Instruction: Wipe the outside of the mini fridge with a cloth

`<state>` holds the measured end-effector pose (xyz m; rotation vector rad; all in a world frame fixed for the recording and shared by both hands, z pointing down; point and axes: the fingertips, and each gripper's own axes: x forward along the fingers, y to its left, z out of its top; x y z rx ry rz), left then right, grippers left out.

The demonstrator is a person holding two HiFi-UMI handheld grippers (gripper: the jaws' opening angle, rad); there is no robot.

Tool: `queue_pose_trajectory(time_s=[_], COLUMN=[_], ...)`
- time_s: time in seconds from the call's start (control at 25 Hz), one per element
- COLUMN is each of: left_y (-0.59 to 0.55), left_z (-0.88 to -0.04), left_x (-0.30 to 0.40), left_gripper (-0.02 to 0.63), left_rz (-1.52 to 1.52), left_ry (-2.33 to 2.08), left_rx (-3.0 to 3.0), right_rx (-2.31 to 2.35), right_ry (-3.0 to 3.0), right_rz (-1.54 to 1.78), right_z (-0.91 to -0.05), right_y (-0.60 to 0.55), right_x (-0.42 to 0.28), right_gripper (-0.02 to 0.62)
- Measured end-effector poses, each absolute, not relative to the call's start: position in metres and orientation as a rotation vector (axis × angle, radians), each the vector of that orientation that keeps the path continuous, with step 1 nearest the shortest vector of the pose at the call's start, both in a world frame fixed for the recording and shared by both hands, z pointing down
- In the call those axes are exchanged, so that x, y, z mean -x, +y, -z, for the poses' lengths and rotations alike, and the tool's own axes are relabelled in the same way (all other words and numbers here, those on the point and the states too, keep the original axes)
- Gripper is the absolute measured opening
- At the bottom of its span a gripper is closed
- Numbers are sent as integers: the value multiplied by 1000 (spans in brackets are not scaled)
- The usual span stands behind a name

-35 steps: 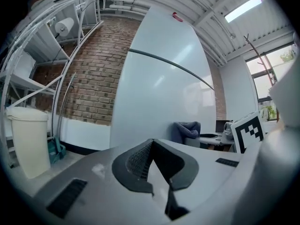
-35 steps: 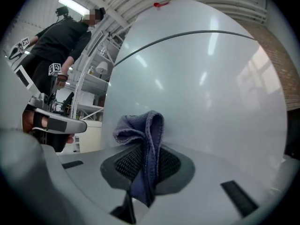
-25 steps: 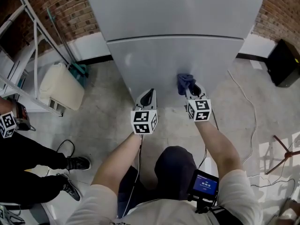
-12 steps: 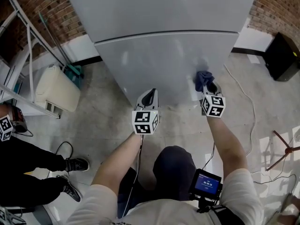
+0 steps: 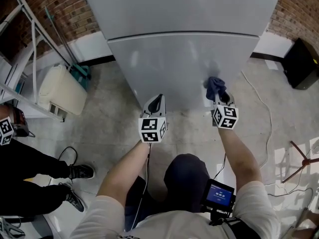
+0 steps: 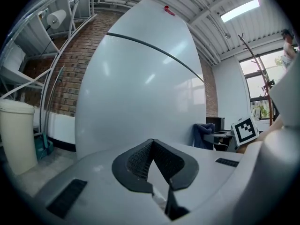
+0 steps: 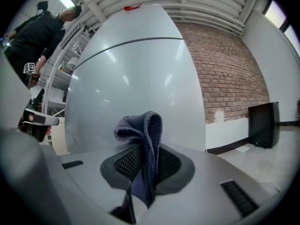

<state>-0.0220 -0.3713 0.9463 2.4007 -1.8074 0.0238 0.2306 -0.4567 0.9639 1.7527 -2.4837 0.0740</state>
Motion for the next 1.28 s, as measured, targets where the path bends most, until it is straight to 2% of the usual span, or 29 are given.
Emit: queue_pose_trajectory(time_s=[0.48, 0.72, 1.0, 1.28], left_y=[-330, -310, -303, -316], left_z=[-997, -1018, -1023, -1027], left_x=[118, 163, 181, 160], left_gripper=[3, 3, 3, 3], left_rz=[-105, -145, -159, -137], left_ry=[-1964, -2033, -2049, -1984], left_rx=[-2225, -2136, -2118, -2151], right_rx=[-1218, -1107, -1081, -1142], right_ry=[-2685, -2732, -2713, -2686], right_rz=[-63, -72, -37, -24], right_z=[-1040, -1058, -1068, -1059], right_y=[-406, -400, -411, -414], right_x=[-11, 62, 80, 39], right_gripper=[59, 58, 58, 58])
